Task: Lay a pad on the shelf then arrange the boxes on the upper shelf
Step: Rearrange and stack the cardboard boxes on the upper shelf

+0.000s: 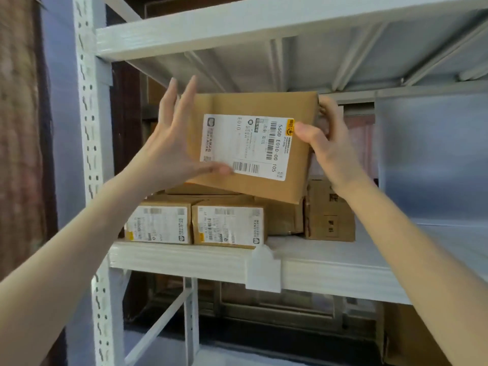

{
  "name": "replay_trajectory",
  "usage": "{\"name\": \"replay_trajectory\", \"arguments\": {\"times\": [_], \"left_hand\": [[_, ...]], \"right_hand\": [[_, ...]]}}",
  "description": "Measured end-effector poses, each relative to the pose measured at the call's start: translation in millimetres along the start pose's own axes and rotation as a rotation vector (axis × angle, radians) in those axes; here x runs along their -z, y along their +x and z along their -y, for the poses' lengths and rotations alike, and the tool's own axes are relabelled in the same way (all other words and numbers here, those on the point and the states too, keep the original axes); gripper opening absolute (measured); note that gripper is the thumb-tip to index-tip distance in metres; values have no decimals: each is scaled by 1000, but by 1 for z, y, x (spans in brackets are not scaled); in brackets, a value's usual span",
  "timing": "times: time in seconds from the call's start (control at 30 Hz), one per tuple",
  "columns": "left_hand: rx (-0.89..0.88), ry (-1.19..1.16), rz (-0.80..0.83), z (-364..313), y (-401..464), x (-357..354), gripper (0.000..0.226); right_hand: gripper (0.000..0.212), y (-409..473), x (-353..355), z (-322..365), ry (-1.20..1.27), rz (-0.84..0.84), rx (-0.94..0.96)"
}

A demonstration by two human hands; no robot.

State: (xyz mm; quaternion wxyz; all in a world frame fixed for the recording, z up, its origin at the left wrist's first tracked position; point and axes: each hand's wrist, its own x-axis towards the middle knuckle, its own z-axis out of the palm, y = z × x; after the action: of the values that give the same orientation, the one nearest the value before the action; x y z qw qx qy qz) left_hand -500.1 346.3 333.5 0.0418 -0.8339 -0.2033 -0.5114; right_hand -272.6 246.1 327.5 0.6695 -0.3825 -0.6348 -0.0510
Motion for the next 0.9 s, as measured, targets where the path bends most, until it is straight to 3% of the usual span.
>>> {"name": "replay_trajectory", "arguments": {"times": [0.13,0.3,0.4,0.7,0.9], "left_hand": [[154,-140,-22,45,-6,10,138],[194,-116,-90,80,-17,13,129],[235,-78,-95,100,-22,7,127],[261,-81,-92,142,-20,-17,122],[208,-63,-97,152,-18,-26,119]], "right_hand": [[53,9,-47,-8,-6,40,17],[78,22,-84,-22,-49,188,-56],[76,27,-101,-32,-96,247,-135],[62,34,-130,-54,-223,234,-141],[58,35,-130,-63,-133,221,-232]]}}
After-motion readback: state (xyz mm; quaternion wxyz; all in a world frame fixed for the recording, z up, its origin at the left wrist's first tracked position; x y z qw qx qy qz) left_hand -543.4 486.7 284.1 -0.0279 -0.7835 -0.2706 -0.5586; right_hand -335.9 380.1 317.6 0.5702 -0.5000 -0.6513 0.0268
